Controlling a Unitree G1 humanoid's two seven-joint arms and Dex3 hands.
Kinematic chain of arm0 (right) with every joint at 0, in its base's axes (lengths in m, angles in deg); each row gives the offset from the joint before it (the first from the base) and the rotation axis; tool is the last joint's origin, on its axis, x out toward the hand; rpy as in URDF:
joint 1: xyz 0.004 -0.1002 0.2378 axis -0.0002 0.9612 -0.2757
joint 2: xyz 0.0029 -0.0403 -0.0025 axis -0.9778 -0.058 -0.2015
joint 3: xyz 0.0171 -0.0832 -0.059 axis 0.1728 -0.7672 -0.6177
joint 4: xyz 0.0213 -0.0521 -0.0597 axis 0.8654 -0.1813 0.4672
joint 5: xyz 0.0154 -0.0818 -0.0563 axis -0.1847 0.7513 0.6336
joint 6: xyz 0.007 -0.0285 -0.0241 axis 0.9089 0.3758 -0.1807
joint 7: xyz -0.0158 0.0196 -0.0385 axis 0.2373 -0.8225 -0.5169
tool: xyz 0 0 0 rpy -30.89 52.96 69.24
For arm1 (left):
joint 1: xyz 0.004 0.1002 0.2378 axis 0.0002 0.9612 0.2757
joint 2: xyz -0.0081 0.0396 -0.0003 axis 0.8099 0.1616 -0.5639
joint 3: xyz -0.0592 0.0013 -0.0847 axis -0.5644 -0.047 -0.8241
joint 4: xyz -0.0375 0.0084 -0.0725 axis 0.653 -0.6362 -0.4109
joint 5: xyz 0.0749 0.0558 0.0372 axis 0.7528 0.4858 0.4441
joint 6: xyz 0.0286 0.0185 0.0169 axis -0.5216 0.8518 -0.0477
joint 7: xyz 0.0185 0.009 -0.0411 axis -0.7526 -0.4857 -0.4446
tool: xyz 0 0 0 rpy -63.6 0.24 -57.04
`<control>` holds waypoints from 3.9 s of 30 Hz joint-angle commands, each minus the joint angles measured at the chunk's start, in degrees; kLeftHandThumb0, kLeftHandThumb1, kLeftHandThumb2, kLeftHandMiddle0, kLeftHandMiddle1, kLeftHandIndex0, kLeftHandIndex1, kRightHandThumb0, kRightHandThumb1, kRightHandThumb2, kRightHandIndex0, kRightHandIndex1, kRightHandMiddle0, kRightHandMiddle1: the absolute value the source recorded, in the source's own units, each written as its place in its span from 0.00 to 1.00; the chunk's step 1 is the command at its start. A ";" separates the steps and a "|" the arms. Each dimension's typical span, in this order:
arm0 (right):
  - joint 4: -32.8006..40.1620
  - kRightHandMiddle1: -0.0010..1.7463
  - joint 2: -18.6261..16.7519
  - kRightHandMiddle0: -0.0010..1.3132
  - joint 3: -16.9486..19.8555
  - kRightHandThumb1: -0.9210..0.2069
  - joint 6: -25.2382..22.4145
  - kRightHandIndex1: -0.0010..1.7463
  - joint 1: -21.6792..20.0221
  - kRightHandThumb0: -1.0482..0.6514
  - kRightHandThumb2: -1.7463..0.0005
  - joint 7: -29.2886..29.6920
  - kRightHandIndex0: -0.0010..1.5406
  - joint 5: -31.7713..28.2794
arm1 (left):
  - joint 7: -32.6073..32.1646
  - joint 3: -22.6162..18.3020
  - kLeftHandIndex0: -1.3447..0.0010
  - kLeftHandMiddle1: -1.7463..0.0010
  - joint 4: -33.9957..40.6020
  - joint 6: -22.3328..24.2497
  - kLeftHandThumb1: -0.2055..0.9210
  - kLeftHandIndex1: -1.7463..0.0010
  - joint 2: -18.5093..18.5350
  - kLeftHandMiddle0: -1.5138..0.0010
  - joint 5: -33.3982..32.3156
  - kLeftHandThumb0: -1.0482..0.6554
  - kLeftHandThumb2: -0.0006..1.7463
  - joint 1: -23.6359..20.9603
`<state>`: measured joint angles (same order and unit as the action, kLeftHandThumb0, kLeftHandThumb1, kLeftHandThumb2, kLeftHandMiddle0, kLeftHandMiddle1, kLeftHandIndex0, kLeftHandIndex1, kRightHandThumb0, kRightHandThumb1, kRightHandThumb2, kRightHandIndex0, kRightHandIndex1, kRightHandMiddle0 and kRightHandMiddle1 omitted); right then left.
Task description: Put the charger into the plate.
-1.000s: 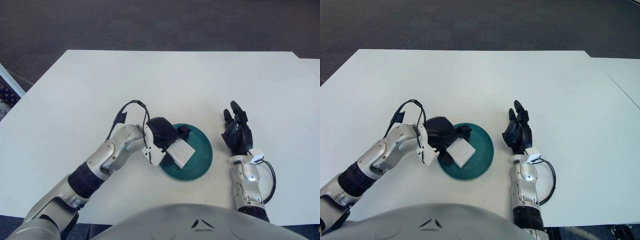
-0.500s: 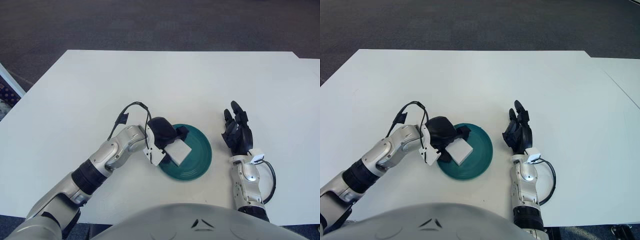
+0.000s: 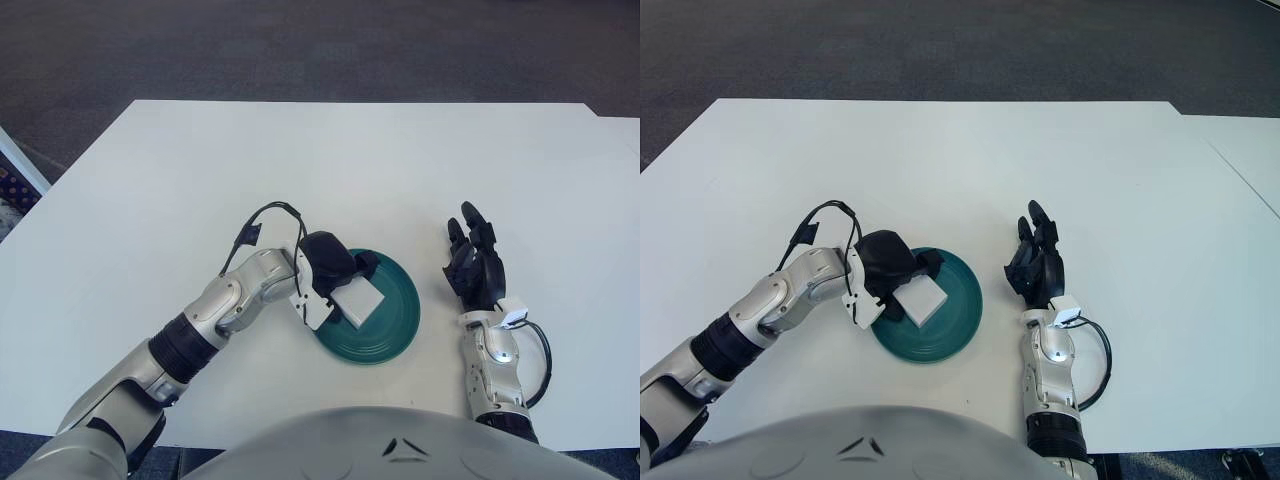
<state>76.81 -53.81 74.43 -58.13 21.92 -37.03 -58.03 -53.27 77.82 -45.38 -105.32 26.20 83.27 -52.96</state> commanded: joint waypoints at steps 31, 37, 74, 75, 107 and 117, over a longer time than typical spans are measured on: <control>-4.59 0.24 -1.55 0.00 -1.13 0.00 -2.34 0.00 4.22 0.11 0.47 0.59 0.11 0.35 | 13.50 -0.72 1.00 1.00 1.67 -5.51 1.00 1.00 5.86 1.00 -10.05 0.00 0.39 -1.97; -4.75 0.23 -1.42 0.00 -1.21 0.00 -2.13 0.00 4.33 0.11 0.47 0.41 0.10 0.43 | 14.30 -0.96 1.00 1.00 2.03 -5.92 1.00 1.00 6.30 1.00 -10.61 0.00 0.37 -1.74; -6.47 0.23 -1.99 0.00 -0.51 0.00 -0.91 0.00 3.41 0.11 0.49 0.62 0.10 -0.40 | 3.78 -5.72 1.00 1.00 -0.23 -8.11 1.00 1.00 4.60 1.00 -11.18 0.00 0.34 -0.13; -6.68 0.23 -2.07 0.00 -0.48 0.00 -0.71 0.00 3.31 0.11 0.49 0.70 0.10 -0.37 | 3.16 -6.27 1.00 1.00 -0.51 -8.43 1.00 1.00 4.69 1.00 -11.76 0.00 0.34 -0.45; -8.02 0.25 -2.04 0.00 -1.39 0.00 -0.71 0.01 3.10 0.08 0.50 -0.50 0.11 0.24 | -21.52 -46.57 1.00 1.00 5.97 38.42 1.00 1.00 -33.18 1.00 -80.77 0.00 0.46 9.06; -8.72 0.21 -2.39 0.00 -0.70 0.00 -0.17 0.00 2.66 0.08 0.51 -2.03 0.08 -1.17 | -19.66 -42.20 1.00 1.00 -6.64 17.32 1.00 1.00 -32.10 1.00 -70.05 0.00 0.51 19.76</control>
<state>75.38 -54.06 73.73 -56.68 21.07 -38.48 -57.05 -75.10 34.63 -46.11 -82.23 -6.77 10.51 -36.73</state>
